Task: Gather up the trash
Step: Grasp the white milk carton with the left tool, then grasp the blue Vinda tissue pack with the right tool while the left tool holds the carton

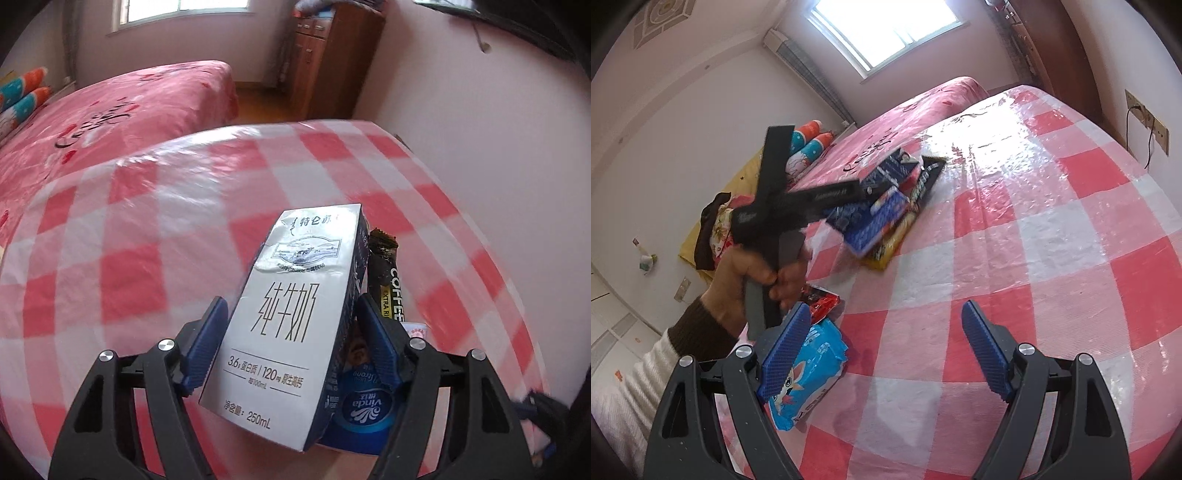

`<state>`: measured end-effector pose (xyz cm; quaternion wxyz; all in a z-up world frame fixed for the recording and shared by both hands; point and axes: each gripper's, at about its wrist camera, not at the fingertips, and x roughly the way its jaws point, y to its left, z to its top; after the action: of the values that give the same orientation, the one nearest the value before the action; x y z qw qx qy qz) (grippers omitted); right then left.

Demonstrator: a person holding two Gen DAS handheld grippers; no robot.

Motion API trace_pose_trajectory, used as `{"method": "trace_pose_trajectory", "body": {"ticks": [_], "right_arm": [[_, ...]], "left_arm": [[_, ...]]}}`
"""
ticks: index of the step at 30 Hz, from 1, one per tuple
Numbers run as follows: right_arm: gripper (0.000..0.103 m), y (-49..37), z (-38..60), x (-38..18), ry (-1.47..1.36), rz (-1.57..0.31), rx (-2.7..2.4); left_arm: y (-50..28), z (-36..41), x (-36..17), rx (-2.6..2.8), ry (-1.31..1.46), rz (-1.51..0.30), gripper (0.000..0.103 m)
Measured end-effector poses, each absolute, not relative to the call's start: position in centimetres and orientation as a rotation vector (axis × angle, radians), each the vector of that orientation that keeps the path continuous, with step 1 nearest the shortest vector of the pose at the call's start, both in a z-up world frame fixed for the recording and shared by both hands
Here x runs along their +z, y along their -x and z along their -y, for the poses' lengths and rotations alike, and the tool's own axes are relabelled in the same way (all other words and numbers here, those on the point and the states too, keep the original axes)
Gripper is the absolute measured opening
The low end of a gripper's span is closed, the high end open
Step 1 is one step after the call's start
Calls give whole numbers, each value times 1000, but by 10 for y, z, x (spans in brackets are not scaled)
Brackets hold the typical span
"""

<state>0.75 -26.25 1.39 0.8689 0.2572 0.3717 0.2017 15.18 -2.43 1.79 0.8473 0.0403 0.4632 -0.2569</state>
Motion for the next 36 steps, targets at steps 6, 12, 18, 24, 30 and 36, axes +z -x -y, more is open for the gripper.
{"method": "trace_pose_trajectory", "body": {"ticks": [6, 12, 18, 24, 30, 36], "right_arm": [[83, -6, 269, 12, -568, -799, 422], [73, -6, 274, 5, -615, -826, 441], [68, -6, 268, 6, -602, -819, 445], [60, -13, 260, 8, -583, -805, 434], [53, -26, 249, 11, -569, -801, 421], [53, -34, 237, 15, -494, -795, 385]], "left_arm": [[-104, 47, 20, -611, -100, -1006, 72], [-70, 38, 20, -605, 26, -1043, 71], [-47, 20, 30, -554, 109, -1010, 70], [-37, -8, 46, -495, 172, -963, 70], [-22, -34, 56, -443, 186, -930, 70], [-5, -64, 56, -412, 216, -924, 70]]}}
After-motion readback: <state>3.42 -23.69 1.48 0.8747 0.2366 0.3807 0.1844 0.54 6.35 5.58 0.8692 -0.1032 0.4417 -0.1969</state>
